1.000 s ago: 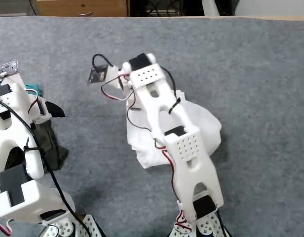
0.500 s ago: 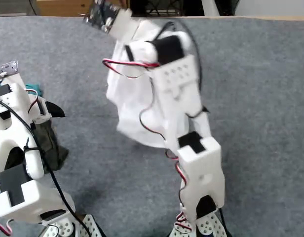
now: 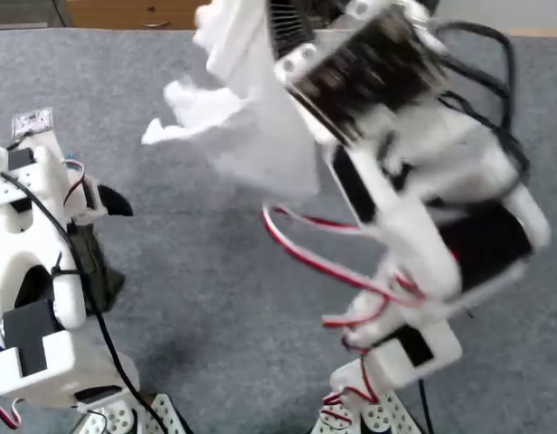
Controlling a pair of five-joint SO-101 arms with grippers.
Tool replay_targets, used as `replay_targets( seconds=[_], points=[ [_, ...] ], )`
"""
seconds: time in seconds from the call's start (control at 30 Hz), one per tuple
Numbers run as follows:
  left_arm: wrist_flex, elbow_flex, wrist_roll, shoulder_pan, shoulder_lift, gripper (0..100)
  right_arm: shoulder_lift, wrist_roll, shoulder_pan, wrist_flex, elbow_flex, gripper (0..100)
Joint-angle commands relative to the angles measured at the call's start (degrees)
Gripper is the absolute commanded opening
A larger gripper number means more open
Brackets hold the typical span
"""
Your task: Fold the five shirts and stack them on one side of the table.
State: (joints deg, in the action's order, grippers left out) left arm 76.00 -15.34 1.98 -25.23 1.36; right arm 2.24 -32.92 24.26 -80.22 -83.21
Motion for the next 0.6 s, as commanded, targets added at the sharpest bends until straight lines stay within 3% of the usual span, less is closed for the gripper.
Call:
replay_targets(
  seconds=[0.0,0.27,0.57],
  points=[
    [7.65,7.78,1.58,1.1,0.97,35,-3.74,0.53,-4.75,3.43,8.31,1.2],
    [14.95,14.64,8.88,1.27,0.97,35,-2.24,-0.62,-21.98,0.7,37.76,1.2],
    [17.32,14.2,12.66,14.55,0.44,35,1.36,-16.79,-38.86,1.49,72.92,1.2]
  ],
)
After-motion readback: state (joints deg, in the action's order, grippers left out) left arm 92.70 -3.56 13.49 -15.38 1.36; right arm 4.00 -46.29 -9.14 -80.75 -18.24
